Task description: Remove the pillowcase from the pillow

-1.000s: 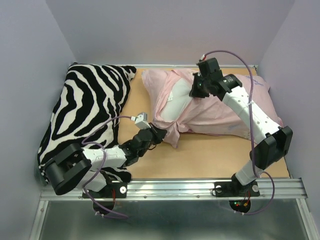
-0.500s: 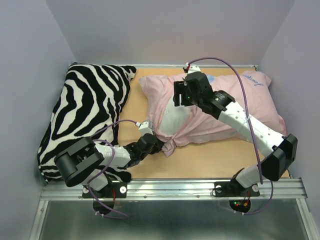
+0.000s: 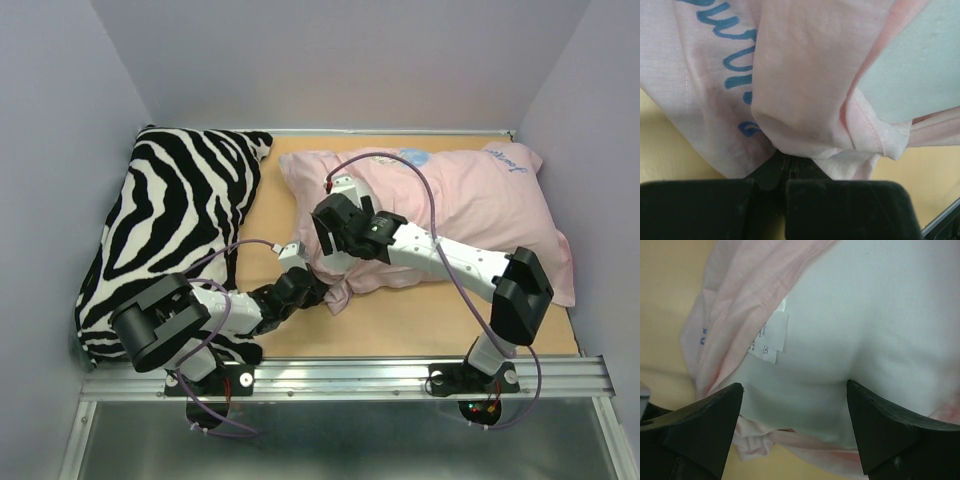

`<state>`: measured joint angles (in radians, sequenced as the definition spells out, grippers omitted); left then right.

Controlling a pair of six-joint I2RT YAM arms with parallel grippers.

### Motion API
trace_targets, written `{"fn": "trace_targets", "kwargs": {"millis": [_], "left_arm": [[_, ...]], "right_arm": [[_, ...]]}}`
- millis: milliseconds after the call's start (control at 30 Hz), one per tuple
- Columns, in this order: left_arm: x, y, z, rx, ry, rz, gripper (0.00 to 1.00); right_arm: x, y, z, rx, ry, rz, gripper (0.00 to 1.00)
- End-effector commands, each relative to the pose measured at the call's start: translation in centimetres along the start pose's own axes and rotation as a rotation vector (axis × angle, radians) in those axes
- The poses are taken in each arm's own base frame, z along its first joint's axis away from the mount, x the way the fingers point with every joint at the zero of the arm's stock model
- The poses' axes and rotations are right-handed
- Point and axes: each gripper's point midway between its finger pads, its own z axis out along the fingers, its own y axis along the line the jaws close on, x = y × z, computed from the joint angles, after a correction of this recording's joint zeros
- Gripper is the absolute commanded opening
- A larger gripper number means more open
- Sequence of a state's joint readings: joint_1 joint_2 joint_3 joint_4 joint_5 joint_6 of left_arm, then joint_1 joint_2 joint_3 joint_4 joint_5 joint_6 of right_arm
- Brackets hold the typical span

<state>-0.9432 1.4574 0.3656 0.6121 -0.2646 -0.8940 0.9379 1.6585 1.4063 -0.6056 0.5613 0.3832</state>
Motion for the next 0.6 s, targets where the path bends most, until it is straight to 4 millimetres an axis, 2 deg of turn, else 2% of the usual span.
{"fn": "trace_targets", "kwargs": {"millis": [0,133,200,233,300,333,367,433,467,500,567], "left_arm": [[1.0,0.7,-0.5,-0.015,0.037,0.043,0.00],[0.8,0.6,-0.7,-0.010,0.034,0.041,0.00],[0.4,0.0,-0.8,0.006,0.026,0.037,0.00],[0.4,0.0,-0.9,0.006,0.026,0.040,0.00],[-0.3,-0.6,-1.2,0.020,0.011,0.035,0.00],[-0.3,-0.5,-1.4,0.011,0.013,0.039,0.00],[-0.7,-0.6,-1.5,0.012,0.002,0.040,0.00],[-1.4,-0.9,-1.8,0.007,-0.018,0.047,0.00],[-1.6,-1.0,-1.9,0.007,-0.025,0.048,0.00],[-1.9,-1.0,-1.9,0.003,-0.032,0.049,0.00],[-2.2,-1.0,-1.9,-0.005,-0.041,0.057,0.00]], "right_arm": [[2.3,-1.7,1.2,0.125,0.014,-0.005,0.91],[5.2,-1.1,3.6,0.137,0.072,-0.051,0.92],[6.3,-0.6,4.8,0.136,0.095,-0.072,0.84],[6.2,-0.4,5.2,0.141,0.096,-0.077,0.61],[6.3,-0.6,5.9,0.143,0.113,-0.064,0.42],[5.8,-0.7,5.9,0.129,0.111,-0.046,0.18],[5.0,-0.6,5.7,0.108,0.104,-0.025,0.12],[2.4,-1.8,4.7,0.091,0.061,0.022,0.01],[1.1,-2.2,4.0,0.079,0.037,0.043,0.01],[-1.6,-3.5,2.6,0.069,-0.018,0.097,0.00],[-5.0,-4.9,0.8,0.030,-0.080,0.160,0.01]]}}
